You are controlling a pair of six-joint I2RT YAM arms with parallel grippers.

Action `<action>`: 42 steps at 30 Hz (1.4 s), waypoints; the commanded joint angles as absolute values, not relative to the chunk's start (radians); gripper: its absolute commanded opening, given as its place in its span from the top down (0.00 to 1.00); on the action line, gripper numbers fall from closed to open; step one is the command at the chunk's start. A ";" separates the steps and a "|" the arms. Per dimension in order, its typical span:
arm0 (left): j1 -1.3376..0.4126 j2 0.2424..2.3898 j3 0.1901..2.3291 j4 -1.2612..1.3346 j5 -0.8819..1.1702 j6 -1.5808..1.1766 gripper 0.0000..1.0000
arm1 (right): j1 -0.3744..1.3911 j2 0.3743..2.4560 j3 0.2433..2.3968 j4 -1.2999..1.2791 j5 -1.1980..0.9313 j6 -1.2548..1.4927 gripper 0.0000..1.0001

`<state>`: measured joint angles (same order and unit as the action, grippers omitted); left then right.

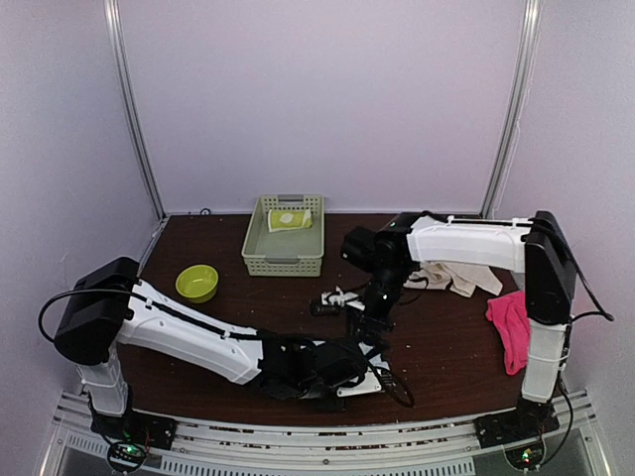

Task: Roll the towels
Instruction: Roll the towel at the center of the board.

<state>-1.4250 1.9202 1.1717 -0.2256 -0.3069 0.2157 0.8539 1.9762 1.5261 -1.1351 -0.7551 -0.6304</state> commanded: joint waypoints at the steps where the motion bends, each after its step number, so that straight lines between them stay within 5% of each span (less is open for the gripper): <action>1: -1.349 1.905 1.205 -0.321 -0.087 0.152 0.77 | 0.754 1.789 1.658 -1.049 -0.601 -0.549 0.00; 6: -1.272 1.937 1.259 -0.371 0.126 0.112 0.78 | 0.563 1.575 1.611 -0.748 -0.438 -0.344 0.00; 11: -1.173 1.973 1.276 -0.372 0.353 0.044 0.78 | 0.394 1.497 1.708 -0.884 -0.783 -0.410 0.02; 17: -1.038 1.996 1.276 -0.318 0.610 -0.043 0.76 | 0.484 1.339 1.580 -1.055 -0.937 -0.672 0.14; 28: -0.890 2.181 1.379 -0.302 0.931 -0.141 0.74 | 0.943 1.254 1.125 -0.872 -0.436 -0.723 0.34; 42: -0.875 2.203 1.374 -0.298 0.928 -0.140 0.73 | 1.080 1.452 0.835 -0.304 -0.051 -0.658 0.25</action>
